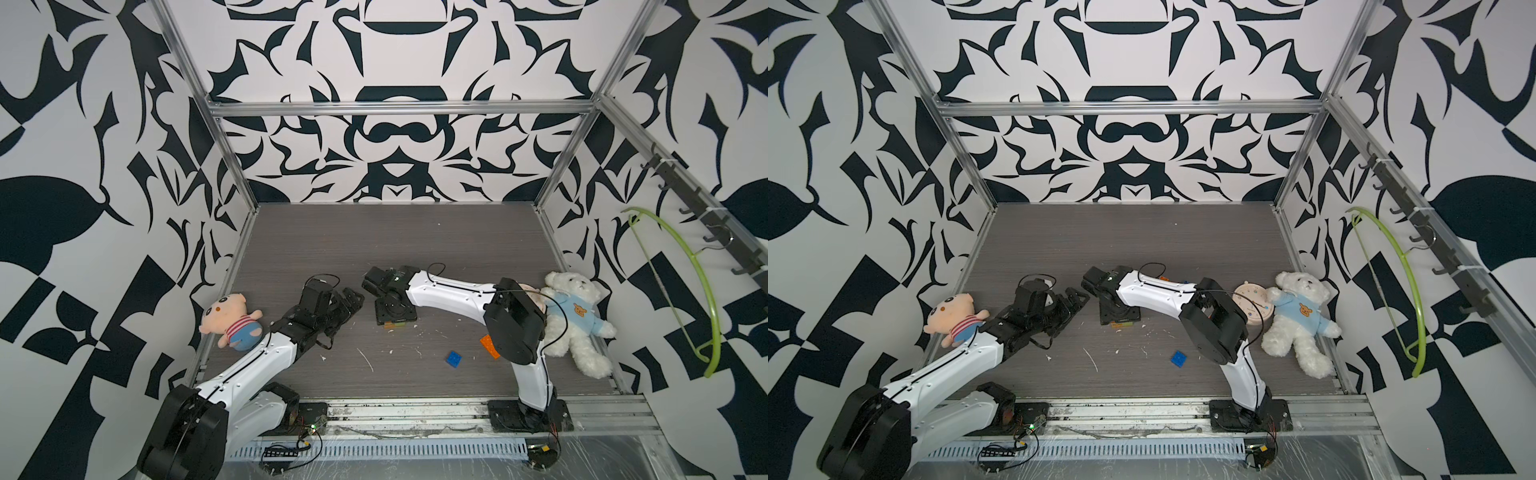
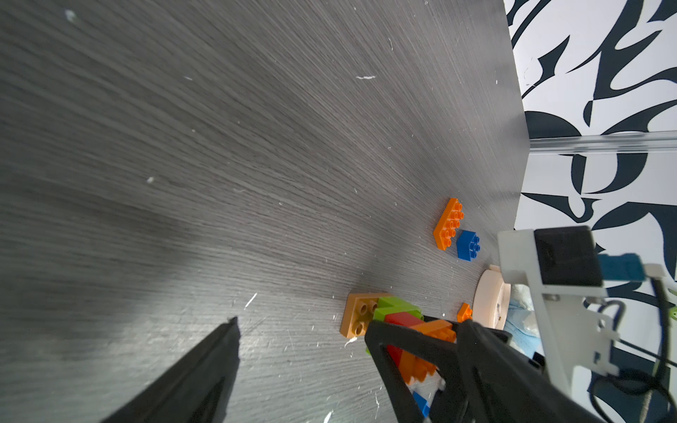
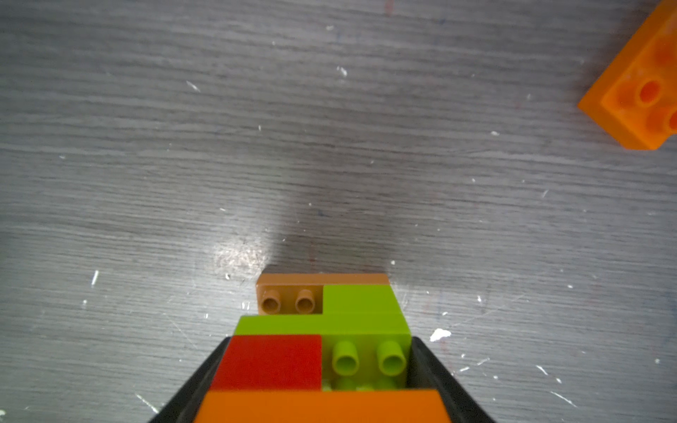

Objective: Assemble the number 5 with lego
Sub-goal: Assemble the lego brick with the lego brick.

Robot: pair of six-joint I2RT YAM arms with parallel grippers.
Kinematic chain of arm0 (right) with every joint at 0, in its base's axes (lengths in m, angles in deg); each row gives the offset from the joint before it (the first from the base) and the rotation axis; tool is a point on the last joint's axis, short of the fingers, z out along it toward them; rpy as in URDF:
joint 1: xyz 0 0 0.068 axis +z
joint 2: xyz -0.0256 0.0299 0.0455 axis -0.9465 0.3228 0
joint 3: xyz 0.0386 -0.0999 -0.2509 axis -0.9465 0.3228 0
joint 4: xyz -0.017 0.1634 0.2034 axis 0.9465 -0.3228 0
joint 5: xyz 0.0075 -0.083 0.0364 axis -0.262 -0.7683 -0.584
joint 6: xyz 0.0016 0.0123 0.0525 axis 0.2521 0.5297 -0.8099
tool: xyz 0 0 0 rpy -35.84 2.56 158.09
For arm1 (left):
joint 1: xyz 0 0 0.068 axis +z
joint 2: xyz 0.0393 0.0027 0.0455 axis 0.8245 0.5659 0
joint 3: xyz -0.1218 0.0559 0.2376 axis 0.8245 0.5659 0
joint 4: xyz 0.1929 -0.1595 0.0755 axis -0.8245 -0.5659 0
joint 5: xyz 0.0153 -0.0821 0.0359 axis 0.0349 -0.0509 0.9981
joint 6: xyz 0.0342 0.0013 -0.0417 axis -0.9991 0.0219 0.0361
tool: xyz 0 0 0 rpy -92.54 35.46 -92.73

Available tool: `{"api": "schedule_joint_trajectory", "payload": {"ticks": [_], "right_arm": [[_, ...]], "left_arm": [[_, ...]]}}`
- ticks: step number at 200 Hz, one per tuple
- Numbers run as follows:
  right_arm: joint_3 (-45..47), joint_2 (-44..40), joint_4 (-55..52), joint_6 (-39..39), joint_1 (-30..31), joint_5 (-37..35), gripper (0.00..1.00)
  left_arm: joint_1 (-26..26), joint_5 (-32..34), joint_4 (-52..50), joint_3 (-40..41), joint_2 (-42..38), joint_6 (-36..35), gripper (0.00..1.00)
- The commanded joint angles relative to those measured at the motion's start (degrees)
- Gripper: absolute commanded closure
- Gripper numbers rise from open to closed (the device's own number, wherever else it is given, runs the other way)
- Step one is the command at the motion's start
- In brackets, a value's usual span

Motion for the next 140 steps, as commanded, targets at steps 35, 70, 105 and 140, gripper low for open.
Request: {"api": "schedule_joint_trajectory", "payload": {"ticks": [35, 70, 105, 140], "right_arm": [[4.15, 5.47, 1.7, 0.23, -0.18, 4.31, 0.38], [4.68, 5.54, 2.07, 0.1, -0.19, 4.64, 0.38], [4.08, 5.8, 1.61, 0.25, -0.19, 4.47, 0.38], [3.56, 5.66, 1.02, 0.45, -0.13, 4.11, 0.38]], "left_arm": [[0.18, 0.37, -1.56, 0.18, -0.28, -0.25, 0.01], [0.18, 0.43, -1.76, -0.06, -0.06, -0.25, 0.01], [0.22, 0.24, -1.78, -0.19, 0.28, -0.34, 0.01], [0.18, 0.18, -1.85, 0.0, -0.28, -0.25, 0.01]]}}
